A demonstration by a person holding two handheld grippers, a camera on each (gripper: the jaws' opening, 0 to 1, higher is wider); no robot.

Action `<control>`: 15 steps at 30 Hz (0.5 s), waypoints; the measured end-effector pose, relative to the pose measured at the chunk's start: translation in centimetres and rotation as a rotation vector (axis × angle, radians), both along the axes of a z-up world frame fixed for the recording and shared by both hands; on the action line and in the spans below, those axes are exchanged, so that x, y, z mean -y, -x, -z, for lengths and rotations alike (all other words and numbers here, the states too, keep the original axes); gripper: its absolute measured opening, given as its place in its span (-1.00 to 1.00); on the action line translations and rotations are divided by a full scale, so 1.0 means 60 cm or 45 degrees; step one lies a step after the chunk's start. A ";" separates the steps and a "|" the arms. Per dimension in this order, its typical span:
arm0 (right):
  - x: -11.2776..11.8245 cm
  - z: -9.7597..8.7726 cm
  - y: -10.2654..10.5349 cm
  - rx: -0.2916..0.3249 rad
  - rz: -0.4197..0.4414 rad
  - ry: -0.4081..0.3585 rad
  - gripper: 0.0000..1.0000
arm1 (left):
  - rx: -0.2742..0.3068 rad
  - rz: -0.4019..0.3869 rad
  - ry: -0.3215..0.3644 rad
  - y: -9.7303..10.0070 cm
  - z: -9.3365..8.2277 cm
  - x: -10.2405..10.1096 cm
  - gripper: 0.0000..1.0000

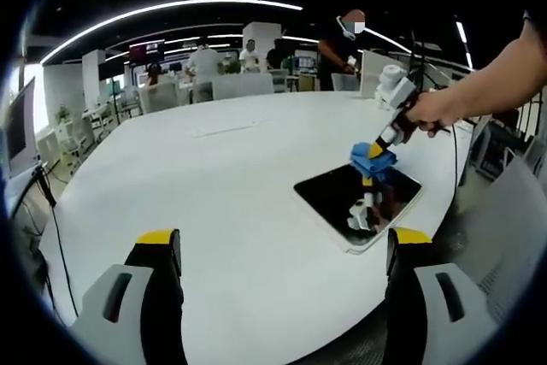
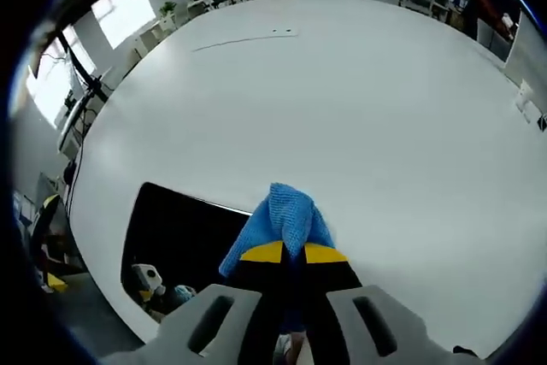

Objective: Wipe the mirror surface with the cleaning cloth until all visible marks leave the cleaned area.

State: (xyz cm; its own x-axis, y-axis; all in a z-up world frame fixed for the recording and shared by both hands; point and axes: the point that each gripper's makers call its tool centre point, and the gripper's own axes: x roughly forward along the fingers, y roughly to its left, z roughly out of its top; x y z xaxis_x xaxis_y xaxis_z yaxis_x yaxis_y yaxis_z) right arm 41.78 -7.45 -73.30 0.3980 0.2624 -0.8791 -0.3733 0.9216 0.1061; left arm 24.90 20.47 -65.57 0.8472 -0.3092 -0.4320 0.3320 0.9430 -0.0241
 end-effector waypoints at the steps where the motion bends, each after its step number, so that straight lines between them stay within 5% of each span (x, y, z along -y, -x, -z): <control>1: 0.004 -0.005 -0.003 -0.001 0.015 -0.016 -0.98 | 0.012 -0.009 0.002 -0.002 -0.003 -0.002 0.98; 8: 0.037 -0.047 0.019 0.056 0.040 -0.061 -0.98 | 0.000 -0.010 -0.001 -0.001 0.000 -0.002 0.98; 15: 0.095 -0.064 0.052 0.021 0.070 -0.052 -0.97 | -0.010 -0.010 0.001 -0.001 0.001 -0.002 0.98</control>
State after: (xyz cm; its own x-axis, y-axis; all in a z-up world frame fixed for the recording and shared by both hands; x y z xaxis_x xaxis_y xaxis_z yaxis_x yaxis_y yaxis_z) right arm 38.65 -13.13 -69.46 0.4268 0.2753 -0.8614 -0.3241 0.9358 0.1385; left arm 24.95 20.62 -65.63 0.8463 -0.3029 -0.4383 0.3242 0.9456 -0.0274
